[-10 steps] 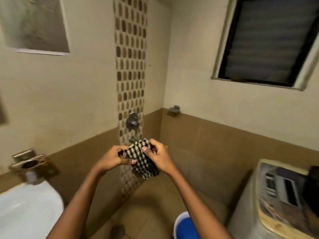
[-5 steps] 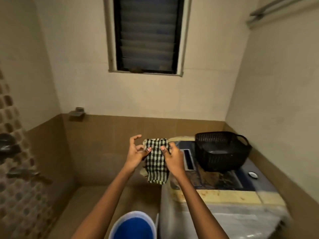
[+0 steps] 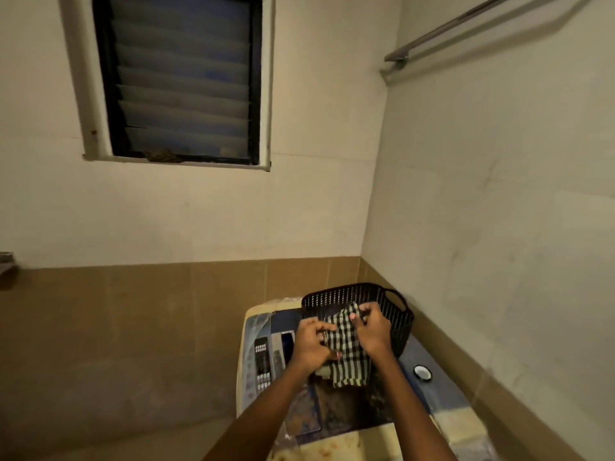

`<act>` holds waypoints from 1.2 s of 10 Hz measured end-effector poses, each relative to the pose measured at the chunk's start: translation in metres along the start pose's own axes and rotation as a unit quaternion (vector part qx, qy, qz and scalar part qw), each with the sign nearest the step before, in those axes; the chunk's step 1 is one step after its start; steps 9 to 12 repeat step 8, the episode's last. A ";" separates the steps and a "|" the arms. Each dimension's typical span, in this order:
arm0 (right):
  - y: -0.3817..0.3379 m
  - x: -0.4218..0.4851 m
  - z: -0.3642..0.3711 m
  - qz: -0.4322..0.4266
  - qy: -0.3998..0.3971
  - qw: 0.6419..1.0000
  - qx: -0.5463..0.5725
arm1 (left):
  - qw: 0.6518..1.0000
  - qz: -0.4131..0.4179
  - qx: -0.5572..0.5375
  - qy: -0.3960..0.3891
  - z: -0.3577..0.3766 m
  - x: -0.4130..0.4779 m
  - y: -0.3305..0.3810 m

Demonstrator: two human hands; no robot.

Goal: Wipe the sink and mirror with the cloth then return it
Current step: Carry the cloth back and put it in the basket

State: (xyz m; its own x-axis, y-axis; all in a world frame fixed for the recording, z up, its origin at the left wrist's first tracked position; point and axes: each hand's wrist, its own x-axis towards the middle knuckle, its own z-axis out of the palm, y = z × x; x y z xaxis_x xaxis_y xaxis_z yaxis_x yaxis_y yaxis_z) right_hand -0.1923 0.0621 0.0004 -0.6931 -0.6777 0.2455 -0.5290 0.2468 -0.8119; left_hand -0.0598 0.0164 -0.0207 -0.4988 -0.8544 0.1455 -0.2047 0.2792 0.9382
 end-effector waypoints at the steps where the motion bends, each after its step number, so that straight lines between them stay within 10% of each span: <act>1: 0.019 0.017 0.003 0.003 -0.049 0.999 0.005 | 0.992 0.000 0.123 -0.001 0.020 0.023 -0.010; 3: 0.035 0.026 0.012 -0.095 -0.293 0.929 -0.206 | 0.940 0.053 0.337 -0.030 0.030 0.045 -0.042; 4: 0.030 0.018 0.024 -0.129 -0.252 0.839 -0.465 | 0.892 0.090 0.443 -0.024 0.027 0.041 -0.042; 6: 0.013 0.000 0.035 -0.120 -0.170 0.787 -0.580 | 0.842 0.136 0.521 -0.023 -0.005 0.027 -0.037; 8: -0.052 -0.043 0.064 -0.211 -0.184 0.892 -0.355 | 0.833 0.156 0.522 0.096 -0.091 -0.013 -0.012; 12: -0.052 -0.043 0.064 -0.211 -0.184 0.892 -0.355 | 0.833 0.156 0.522 0.096 -0.091 -0.013 -0.012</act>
